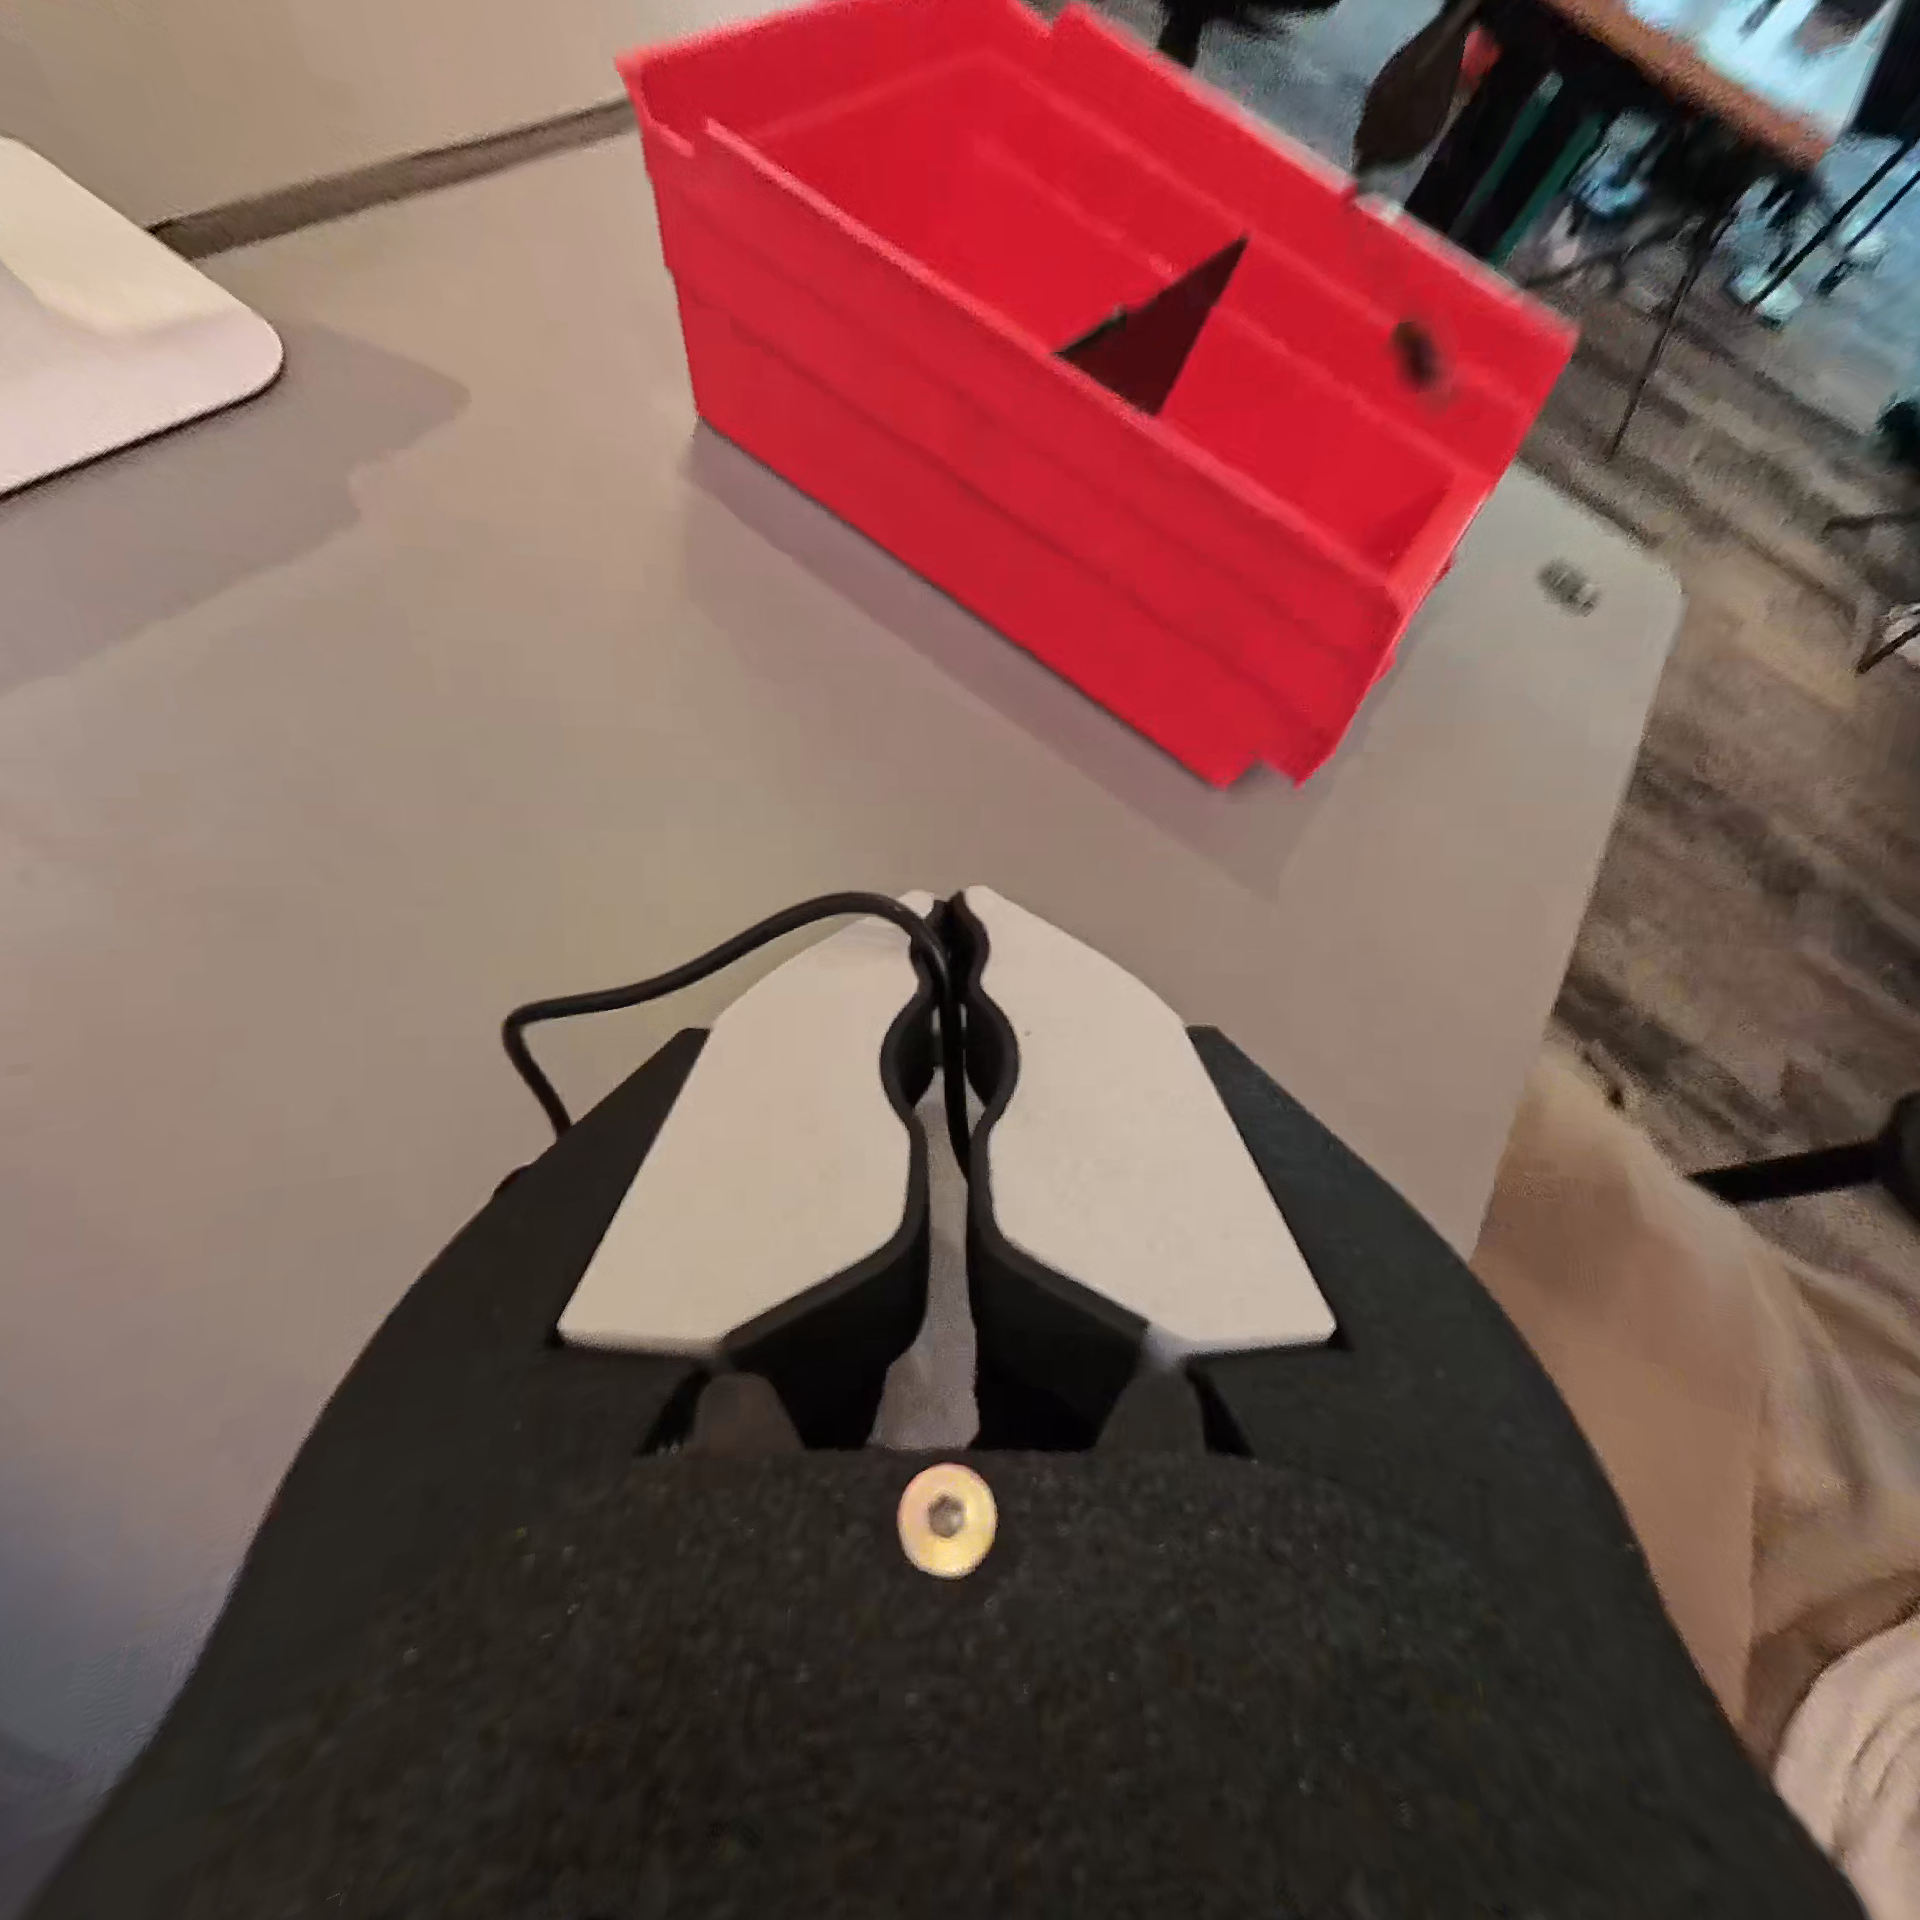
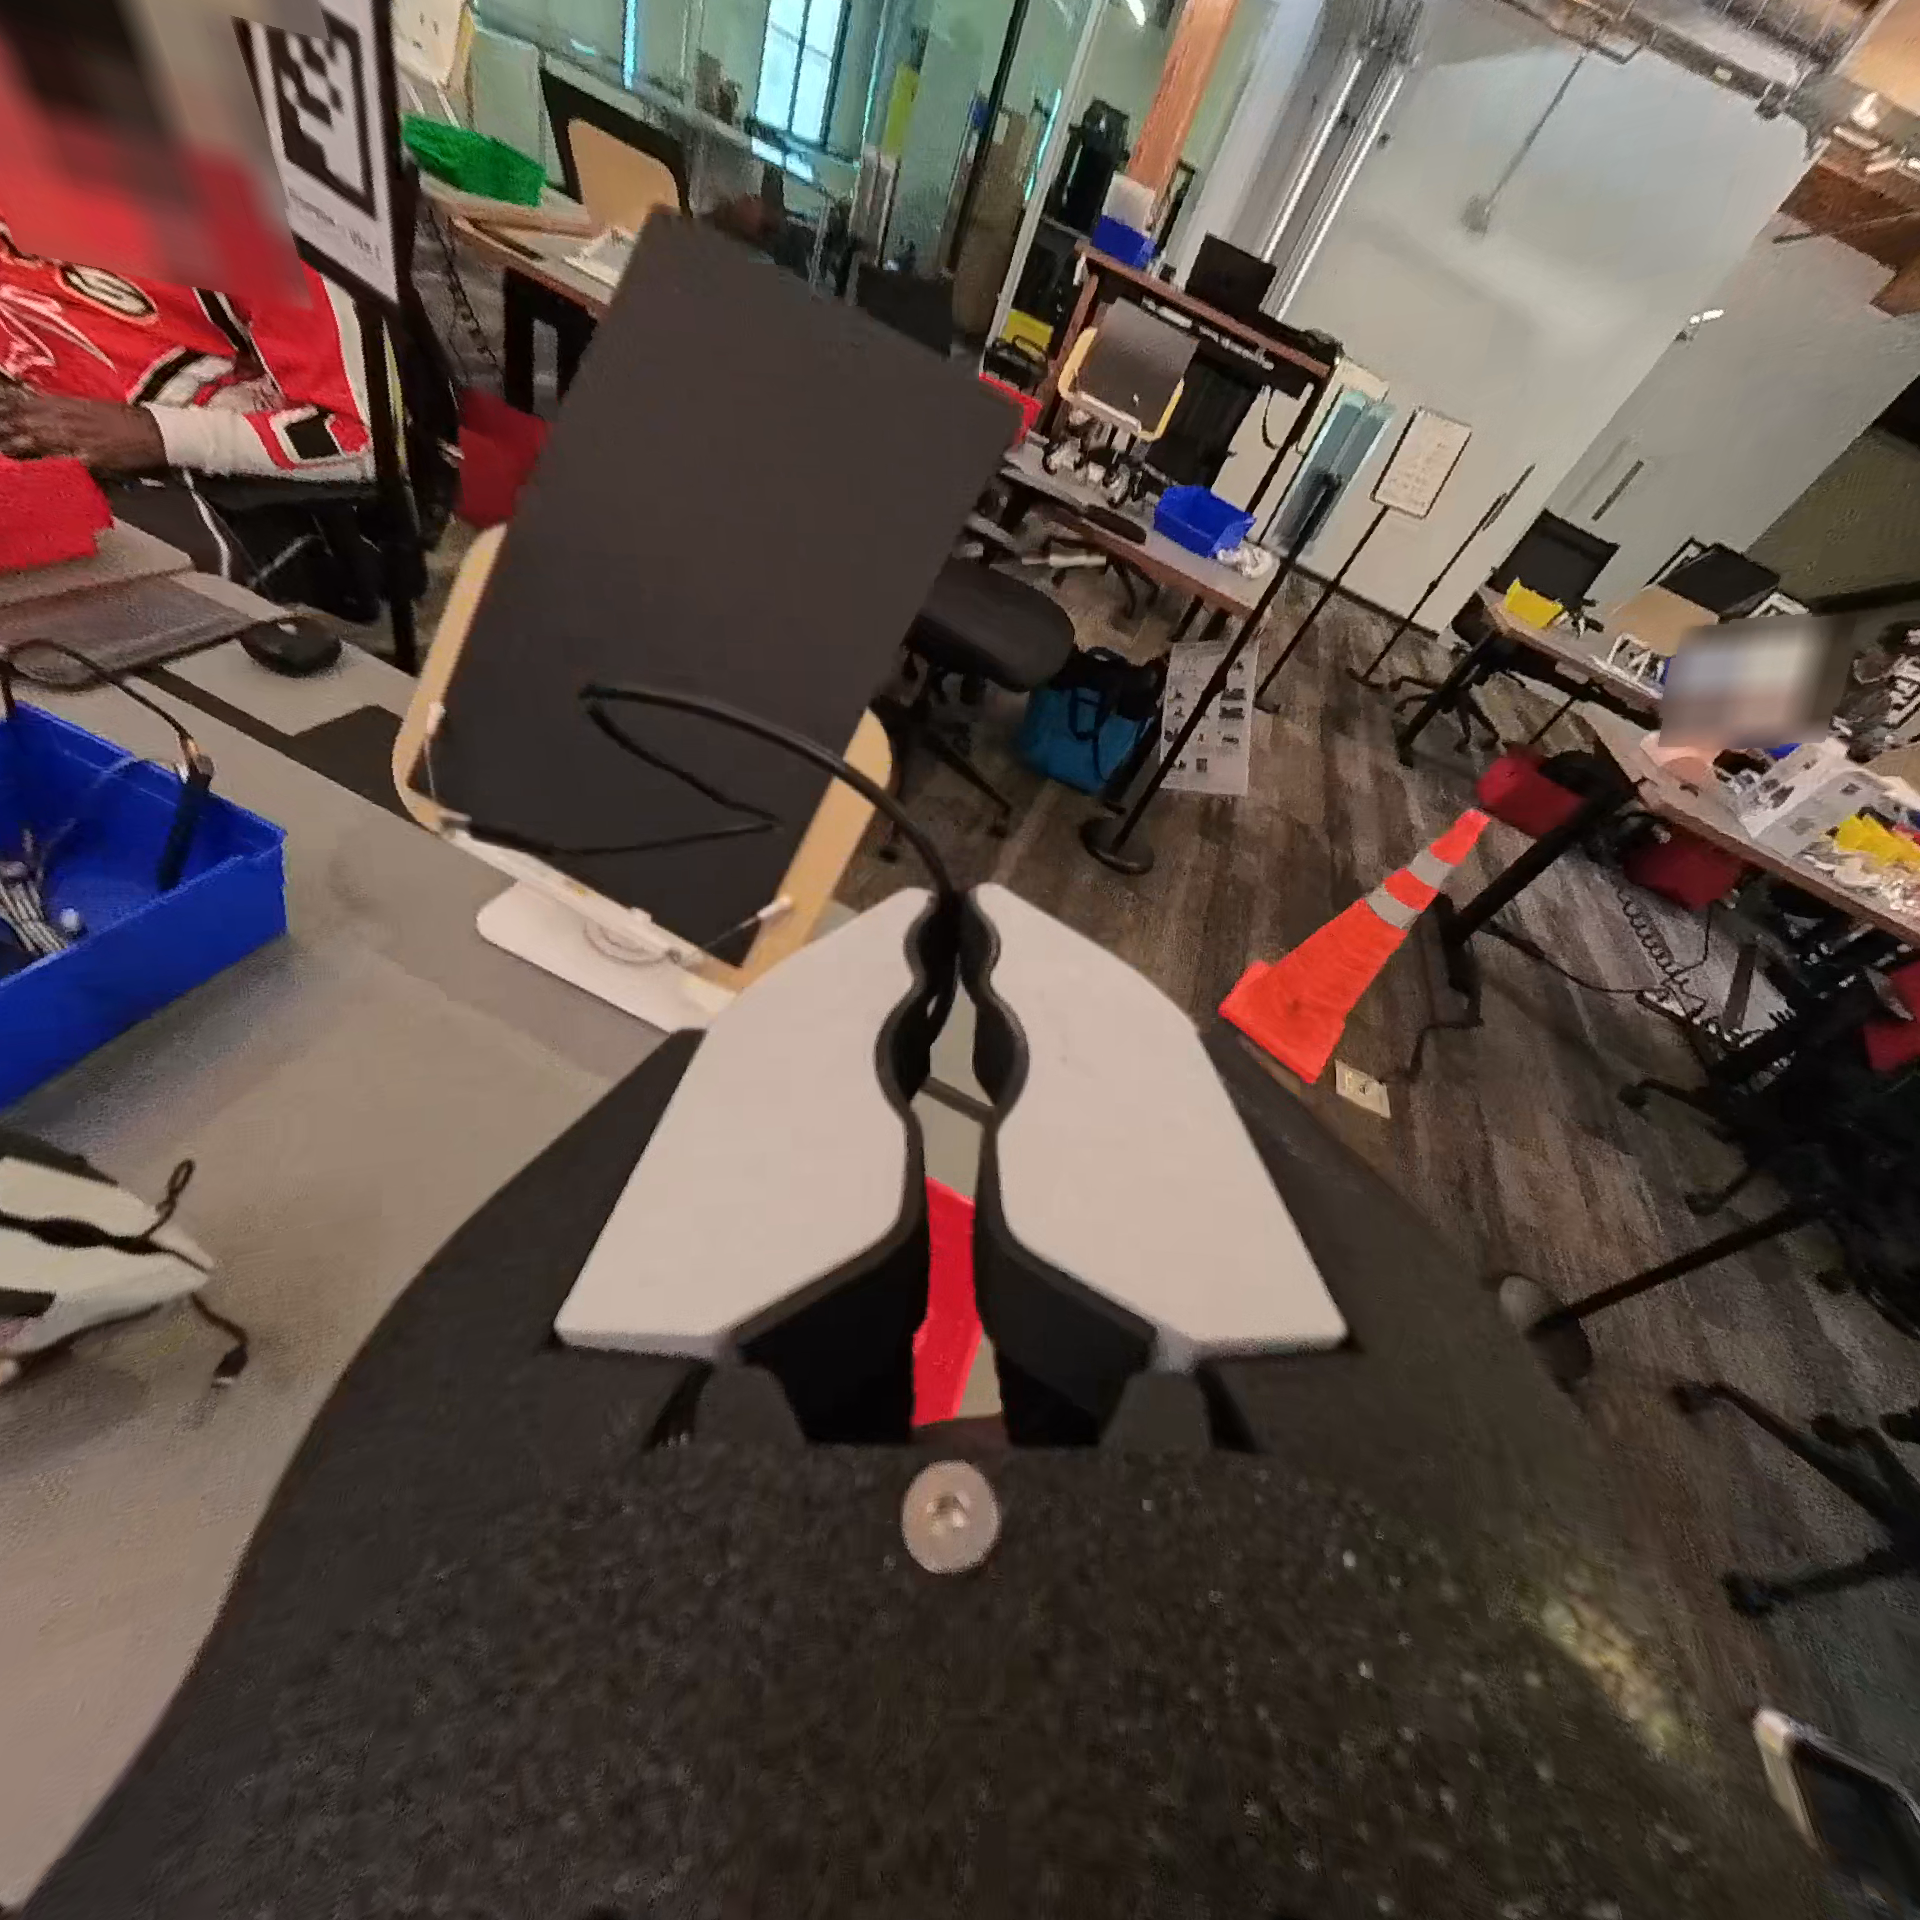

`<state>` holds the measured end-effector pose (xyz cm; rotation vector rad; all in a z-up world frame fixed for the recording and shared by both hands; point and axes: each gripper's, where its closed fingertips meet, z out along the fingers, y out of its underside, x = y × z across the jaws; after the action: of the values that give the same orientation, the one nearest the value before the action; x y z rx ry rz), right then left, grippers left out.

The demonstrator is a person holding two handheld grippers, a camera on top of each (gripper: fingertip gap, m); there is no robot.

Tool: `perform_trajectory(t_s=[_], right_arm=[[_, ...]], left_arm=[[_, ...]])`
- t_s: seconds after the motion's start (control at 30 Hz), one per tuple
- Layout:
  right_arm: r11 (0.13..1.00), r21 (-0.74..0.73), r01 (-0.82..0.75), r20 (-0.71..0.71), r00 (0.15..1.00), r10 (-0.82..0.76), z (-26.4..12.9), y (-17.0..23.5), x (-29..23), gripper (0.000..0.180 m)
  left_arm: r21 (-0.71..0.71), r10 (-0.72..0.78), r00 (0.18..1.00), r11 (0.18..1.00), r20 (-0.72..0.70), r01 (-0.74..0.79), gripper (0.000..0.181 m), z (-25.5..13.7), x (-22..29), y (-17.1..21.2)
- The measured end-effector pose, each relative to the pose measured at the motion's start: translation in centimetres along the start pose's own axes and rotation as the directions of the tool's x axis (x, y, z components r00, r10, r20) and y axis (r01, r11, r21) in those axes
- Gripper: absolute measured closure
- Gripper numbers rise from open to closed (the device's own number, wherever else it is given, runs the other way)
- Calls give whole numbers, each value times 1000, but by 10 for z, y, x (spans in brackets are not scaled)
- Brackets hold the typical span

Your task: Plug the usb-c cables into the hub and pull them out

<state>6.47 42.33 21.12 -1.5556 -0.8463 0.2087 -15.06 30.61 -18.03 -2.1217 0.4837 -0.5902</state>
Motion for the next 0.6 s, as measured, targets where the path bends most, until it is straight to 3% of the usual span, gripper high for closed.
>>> perform_trajectory(t_s=[0.1, 0.2, 0.3, 0.4, 0.53, 0.6], right_arm=[[998, -64, -29, 1, 1000, 29, 8, 44, 1, 178], [989, -128, -70, 44, 996, 76, 18, 90, -10, 178], [958, -282, -44, 107, 991, 77, 41, 158, -33, 178], [885, -463, 36, 218, 973, 74, 66, 241, -67, 178], [714, -672, 195, 385, 916, 112, 84, 351, -121, 178], [637, -727, 257, 405, 909, 97, 94, 392, -135, 178]], left_arm=[[21, -129, 988, 991, -87, 132, 181, 18, -3, -23], [131, -140, 987, 980, -78, 149, 181, 30, -14, -61], [138, -167, 983, 975, -75, 176, 181, 44, -22, -79], [53, -166, 985, 984, -45, 168, 181, 58, -27, -63], [-87, -197, 977, 978, -75, 191, 181, 64, -23, -21], [-137, -209, 973, 971, -98, 195, 164, 63, -18, -6]])
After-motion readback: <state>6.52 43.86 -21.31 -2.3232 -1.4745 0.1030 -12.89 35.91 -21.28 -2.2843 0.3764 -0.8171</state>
